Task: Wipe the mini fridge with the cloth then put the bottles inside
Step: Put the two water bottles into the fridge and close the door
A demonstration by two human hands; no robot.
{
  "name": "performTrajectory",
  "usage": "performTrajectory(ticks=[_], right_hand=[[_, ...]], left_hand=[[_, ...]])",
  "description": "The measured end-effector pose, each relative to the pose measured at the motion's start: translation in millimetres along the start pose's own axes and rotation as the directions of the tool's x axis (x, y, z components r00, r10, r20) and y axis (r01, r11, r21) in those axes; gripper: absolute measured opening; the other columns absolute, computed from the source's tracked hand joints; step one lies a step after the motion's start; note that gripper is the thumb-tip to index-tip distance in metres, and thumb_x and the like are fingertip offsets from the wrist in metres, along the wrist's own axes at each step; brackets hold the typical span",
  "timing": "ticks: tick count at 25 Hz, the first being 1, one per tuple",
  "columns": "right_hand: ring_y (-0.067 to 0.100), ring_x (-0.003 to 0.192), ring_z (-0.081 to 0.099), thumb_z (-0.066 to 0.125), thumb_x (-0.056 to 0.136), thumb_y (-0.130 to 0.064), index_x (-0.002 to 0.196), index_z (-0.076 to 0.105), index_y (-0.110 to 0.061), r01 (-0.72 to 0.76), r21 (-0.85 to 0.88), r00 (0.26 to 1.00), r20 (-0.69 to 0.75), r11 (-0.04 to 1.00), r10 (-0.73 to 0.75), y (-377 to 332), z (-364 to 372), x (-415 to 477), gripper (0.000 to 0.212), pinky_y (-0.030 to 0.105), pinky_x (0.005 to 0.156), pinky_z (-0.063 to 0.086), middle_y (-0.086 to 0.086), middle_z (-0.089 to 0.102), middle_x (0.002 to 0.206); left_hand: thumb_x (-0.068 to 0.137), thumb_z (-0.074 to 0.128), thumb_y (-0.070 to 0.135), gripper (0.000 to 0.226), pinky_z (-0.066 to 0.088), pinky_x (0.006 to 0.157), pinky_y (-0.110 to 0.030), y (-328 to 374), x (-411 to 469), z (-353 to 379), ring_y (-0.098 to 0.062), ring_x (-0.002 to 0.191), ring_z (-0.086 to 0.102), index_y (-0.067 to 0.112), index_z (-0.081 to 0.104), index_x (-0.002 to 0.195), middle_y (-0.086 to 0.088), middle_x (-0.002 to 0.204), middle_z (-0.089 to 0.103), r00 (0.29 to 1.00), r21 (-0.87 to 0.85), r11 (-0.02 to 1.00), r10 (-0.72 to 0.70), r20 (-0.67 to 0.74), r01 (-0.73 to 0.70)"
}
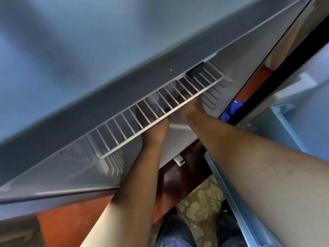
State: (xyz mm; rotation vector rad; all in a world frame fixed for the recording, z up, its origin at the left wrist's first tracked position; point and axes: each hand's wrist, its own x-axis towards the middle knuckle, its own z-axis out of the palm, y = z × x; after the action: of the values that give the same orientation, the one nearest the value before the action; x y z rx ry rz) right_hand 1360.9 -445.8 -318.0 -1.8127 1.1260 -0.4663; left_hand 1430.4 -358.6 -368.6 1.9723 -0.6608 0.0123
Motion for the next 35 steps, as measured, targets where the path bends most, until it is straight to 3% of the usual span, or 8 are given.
performTrajectory(ticks=[2, 5, 12, 18, 23, 26, 31, 35], right_hand=[[0.017, 0.11, 0.066, 0.071, 0.088, -0.01, 0.128, 0.065, -0.013, -0.098, 0.163, 0.986, -0.114, 0.982, 0.118, -0.9, 1.3, -14.1, 0.041, 0.023, 0.095, 0.049, 0.015, 0.07, 0.124], [0.009, 0.079, 0.063, 0.066, 0.089, -0.021, 0.125, 0.057, -0.025, -0.182, 0.16, 0.952, -0.218, 0.97, 0.215, 4.5, -3.1, -65.1, 0.037, 0.027, 0.08, 0.049, -0.009, 0.06, 0.084], [0.005, 0.067, 0.058, 0.064, 0.091, -0.017, 0.105, 0.064, -0.022, -0.215, 0.297, 0.923, -0.251, 0.931, 0.293, 18.2, -42.1, -188.0, 0.015, 0.019, 0.061, 0.044, -0.008, 0.057, 0.073], [0.005, 0.071, 0.062, 0.067, 0.091, -0.024, 0.101, 0.064, -0.03, 0.248, 0.165, 0.951, -0.229, 0.955, -0.208, -8.8, -121.2, -339.7, 0.012, 0.012, 0.065, 0.048, -0.008, 0.062, 0.072], [0.008, 0.082, 0.061, 0.067, 0.092, -0.012, 0.103, 0.069, -0.016, 0.659, -0.135, 0.69, -0.282, 0.74, -0.667, -29.4, -229.4, -456.8, 0.012, 0.015, 0.079, 0.049, -0.003, 0.063, 0.09], [0.019, 0.095, 0.061, 0.065, 0.09, -0.01, 0.098, 0.072, -0.011, 0.647, -0.401, 0.517, -0.395, 0.649, -0.76, -30.2, -305.0, -483.2, 0.011, 0.027, 0.09, 0.048, 0.004, 0.065, 0.098], [0.013, 0.1, 0.065, 0.058, 0.099, -0.028, 0.103, 0.076, -0.022, 0.334, -0.19, 0.821, -0.423, 0.923, -0.384, 14.9, -348.2, -483.8, 0.019, -0.003, 0.076, 0.035, -0.003, 0.068, 0.108], [0.01, 0.092, 0.065, 0.054, 0.102, -0.03, 0.102, 0.078, -0.014, 0.393, -0.158, 0.803, -0.422, 0.906, -0.421, 16.6, -324.1, -489.1, 0.029, -0.002, 0.074, 0.038, -0.005, 0.067, 0.105]], left_hand=[[0.084, 0.074, 0.025, 0.055, 0.039, 0.109, -0.025, -5.3, -14.5, -4.7, -0.021, 0.122, 0.057, 0.009, 0.054, 0.132, -0.021, 0.128, 0.064, 0.997, -0.027, 0.998, -0.052, 0.048, 0.053], [0.082, 0.078, 0.031, 0.079, 0.034, 0.117, -0.03, -8.0, -62.9, -38.8, -0.012, 0.136, 0.047, 0.013, 0.041, 0.149, -0.004, 0.145, 0.051, 0.935, -0.076, 0.949, -0.286, 0.209, 0.307], [0.092, 0.069, 0.037, 0.049, 0.041, 0.115, -0.036, 45.7, -155.5, -112.2, -0.01, 0.134, 0.045, 0.04, 0.047, 0.136, 0.018, 0.138, 0.042, 0.898, -0.045, 0.948, -0.282, 0.339, 0.315], [0.091, 0.068, 0.026, 0.032, 0.047, 0.108, -0.04, 139.1, -239.2, -168.6, -0.005, 0.125, 0.054, 0.031, 0.064, 0.123, 0.013, 0.123, 0.057, 0.974, -0.222, 0.973, 0.108, 0.201, -0.062], [0.092, 0.069, 0.016, 0.032, 0.048, 0.107, -0.043, 246.0, -315.0, -205.4, -0.014, 0.13, 0.054, 0.027, 0.067, 0.122, 0.009, 0.128, 0.059, 0.903, -0.376, 0.88, 0.382, 0.196, -0.29], [0.095, 0.062, 0.023, 0.038, 0.041, 0.113, -0.037, 313.7, -338.5, -220.7, -0.01, 0.134, 0.048, 0.03, 0.06, 0.133, 0.013, 0.135, 0.059, 0.773, -0.32, 0.822, 0.56, 0.298, -0.471], [0.099, 0.051, 0.046, 0.052, 0.032, 0.118, -0.036, 358.2, -371.0, -219.4, -0.01, 0.142, 0.037, 0.037, 0.041, 0.15, 0.015, 0.149, 0.051, 0.575, -0.027, 0.72, 0.576, 0.58, -0.694], [0.098, 0.049, 0.049, 0.047, 0.035, 0.115, -0.037, 332.6, -377.9, -228.2, -0.01, 0.135, 0.041, 0.039, 0.046, 0.143, 0.02, 0.146, 0.047, 0.607, 0.091, 0.689, 0.559, 0.564, -0.719]])
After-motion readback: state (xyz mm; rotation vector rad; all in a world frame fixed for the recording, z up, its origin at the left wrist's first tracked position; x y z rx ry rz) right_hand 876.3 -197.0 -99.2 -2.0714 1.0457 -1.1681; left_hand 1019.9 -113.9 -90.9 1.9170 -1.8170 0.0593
